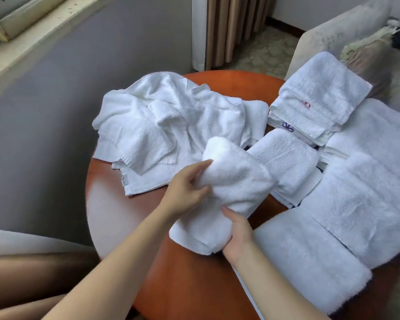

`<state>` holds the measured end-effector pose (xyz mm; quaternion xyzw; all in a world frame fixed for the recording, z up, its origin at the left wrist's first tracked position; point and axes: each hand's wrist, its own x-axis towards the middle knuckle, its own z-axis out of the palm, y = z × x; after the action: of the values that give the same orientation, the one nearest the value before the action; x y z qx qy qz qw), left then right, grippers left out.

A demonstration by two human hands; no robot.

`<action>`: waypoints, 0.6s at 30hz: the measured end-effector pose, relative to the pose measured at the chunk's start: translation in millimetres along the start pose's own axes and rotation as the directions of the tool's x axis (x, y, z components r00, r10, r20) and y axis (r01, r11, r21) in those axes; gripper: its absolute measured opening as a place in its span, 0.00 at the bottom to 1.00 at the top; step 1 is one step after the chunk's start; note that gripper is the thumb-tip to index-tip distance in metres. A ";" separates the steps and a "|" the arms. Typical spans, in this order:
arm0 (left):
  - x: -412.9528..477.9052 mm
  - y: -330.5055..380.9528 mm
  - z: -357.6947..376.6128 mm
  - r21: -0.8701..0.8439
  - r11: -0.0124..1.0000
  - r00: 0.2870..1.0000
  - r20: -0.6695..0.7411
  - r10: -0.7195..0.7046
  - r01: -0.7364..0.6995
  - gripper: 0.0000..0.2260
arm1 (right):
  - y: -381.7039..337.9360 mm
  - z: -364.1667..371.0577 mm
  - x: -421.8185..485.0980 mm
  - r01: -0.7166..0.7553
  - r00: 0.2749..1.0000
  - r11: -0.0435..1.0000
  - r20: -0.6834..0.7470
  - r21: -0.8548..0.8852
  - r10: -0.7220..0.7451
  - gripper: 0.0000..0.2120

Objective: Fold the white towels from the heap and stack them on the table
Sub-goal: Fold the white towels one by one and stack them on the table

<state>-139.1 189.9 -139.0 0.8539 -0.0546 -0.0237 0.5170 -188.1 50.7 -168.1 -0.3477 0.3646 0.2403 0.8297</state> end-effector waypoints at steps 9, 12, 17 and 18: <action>-17.3 -29.3 50.9 0.620 0.782 0.969 0.156 -0.194 0.057 0.36 | -9.3 2.4 11.8 0.045 0.947 0.988 -0.308 -0.146 -0.089 0.15; -25.7 -35.0 53.2 0.661 0.747 0.969 0.135 -0.209 0.069 0.40 | -34.0 -1.9 8.0 0.315 0.750 0.885 -0.481 -0.344 -0.454 0.21; -27.9 -34.5 57.1 0.683 0.726 0.965 0.136 -0.225 0.073 0.36 | -66.5 1.4 -3.4 0.526 0.256 -0.059 0.224 -0.848 -0.940 0.25; -29.4 -34.5 57.8 0.684 0.727 0.964 0.146 -0.224 0.065 0.37 | -66.7 0.4 1.8 0.452 0.264 -0.269 0.416 -0.851 -0.870 0.25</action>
<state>-171.6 158.3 -196.8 0.9763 -0.0490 -0.1364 0.1608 -143.3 8.3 -142.6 -0.9118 0.0345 -0.2054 0.3538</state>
